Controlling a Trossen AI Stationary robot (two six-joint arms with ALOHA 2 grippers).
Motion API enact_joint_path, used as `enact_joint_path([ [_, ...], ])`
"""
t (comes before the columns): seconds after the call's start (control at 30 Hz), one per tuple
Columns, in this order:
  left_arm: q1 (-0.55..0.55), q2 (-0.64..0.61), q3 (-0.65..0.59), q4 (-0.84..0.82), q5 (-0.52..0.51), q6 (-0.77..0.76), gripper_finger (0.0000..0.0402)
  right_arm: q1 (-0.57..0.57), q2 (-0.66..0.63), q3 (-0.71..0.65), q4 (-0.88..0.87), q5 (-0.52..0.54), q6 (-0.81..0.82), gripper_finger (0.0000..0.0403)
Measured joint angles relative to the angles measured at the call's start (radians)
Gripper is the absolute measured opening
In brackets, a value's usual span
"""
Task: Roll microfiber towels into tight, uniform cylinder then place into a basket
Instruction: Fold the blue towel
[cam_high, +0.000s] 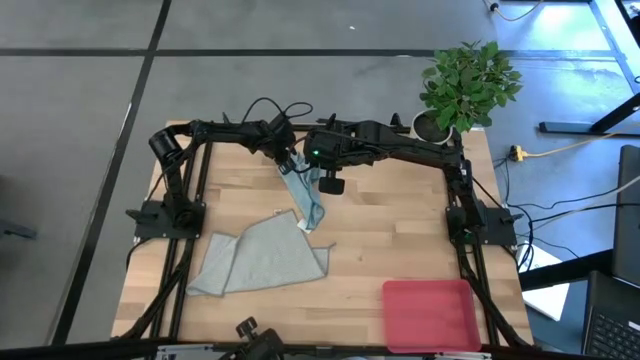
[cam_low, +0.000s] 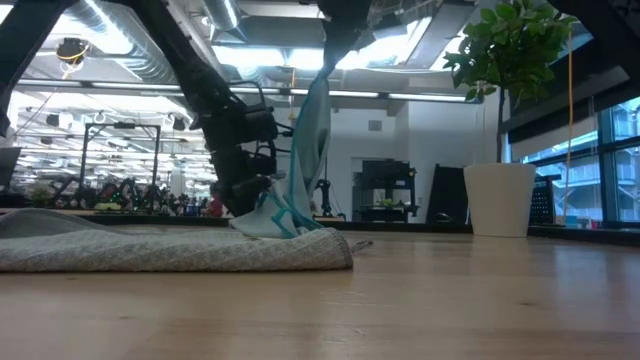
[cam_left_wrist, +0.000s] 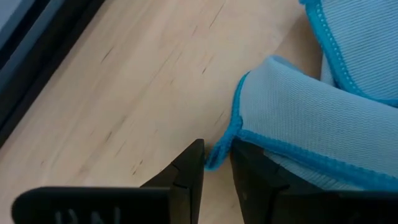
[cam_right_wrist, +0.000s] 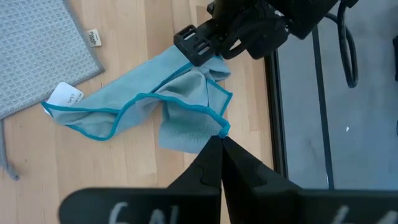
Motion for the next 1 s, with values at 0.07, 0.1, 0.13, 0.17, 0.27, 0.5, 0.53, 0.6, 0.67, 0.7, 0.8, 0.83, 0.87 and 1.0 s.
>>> enact_joint_path([
  [0.07, 0.000, 0.002, 0.000, 0.003, 0.000, 0.019, 0.0075, 0.000, 0.000, 0.000, 0.000, 0.000, 0.000, 0.0005],
  [0.1, 0.000, 0.003, 0.000, 0.003, 0.000, 0.027, 0.0074, 0.000, 0.000, 0.000, 0.000, 0.000, 0.000, 0.0005],
  [0.13, 0.000, 0.003, 0.000, 0.004, 0.000, 0.030, 0.0073, 0.000, 0.000, 0.000, 0.000, 0.000, 0.000, 0.0005],
  [0.17, 0.000, 0.004, 0.000, 0.004, 0.000, 0.030, 0.0070, 0.000, 0.000, 0.000, 0.000, 0.000, 0.000, 0.0005],
  [0.27, -0.001, 0.005, 0.000, 0.007, -0.011, 0.028, 0.0043, 0.000, 0.000, 0.000, 0.000, 0.000, 0.000, 0.0005],
  [0.5, -0.002, -0.009, -0.002, 0.009, -0.042, 0.030, 0.0002, 0.000, 0.000, 0.000, -0.003, 0.001, 0.000, 0.0005],
  [0.53, -0.003, -0.017, -0.003, 0.005, -0.044, 0.030, 0.0001, 0.000, 0.000, 0.000, -0.008, 0.001, 0.000, 0.0005],
  [0.6, -0.002, -0.046, -0.009, -0.027, -0.062, 0.031, 0.0000, 0.000, 0.000, 0.000, -0.019, 0.002, 0.002, 0.0005],
  [0.67, -0.001, -0.083, -0.007, -0.028, -0.066, 0.030, 0.0000, 0.000, 0.000, 0.000, -0.029, 0.010, 0.007, 0.0005],
  [0.7, -0.001, -0.105, -0.005, -0.041, -0.066, 0.030, 0.0000, 0.000, 0.000, 0.000, -0.033, 0.010, 0.011, 0.0005],
  [0.8, -0.004, -0.148, -0.005, -0.098, -0.066, 0.026, 0.0000, 0.000, 0.000, 0.000, -0.036, 0.017, 0.021, 0.0005],
  [0.83, -0.009, -0.162, -0.005, -0.119, -0.066, 0.026, 0.0000, 0.000, 0.000, 0.000, -0.036, 0.031, 0.021, 0.0005],
  [0.87, -0.012, -0.179, -0.005, -0.138, -0.068, 0.026, 0.0000, 0.000, 0.000, 0.000, -0.038, 0.048, 0.022, 0.0005],
  [1.0, -0.025, -0.236, -0.005, -0.218, -0.109, 0.023, 0.0000, -0.001, 0.000, 0.000, -0.050, 0.138, 0.022, 0.0005],
])
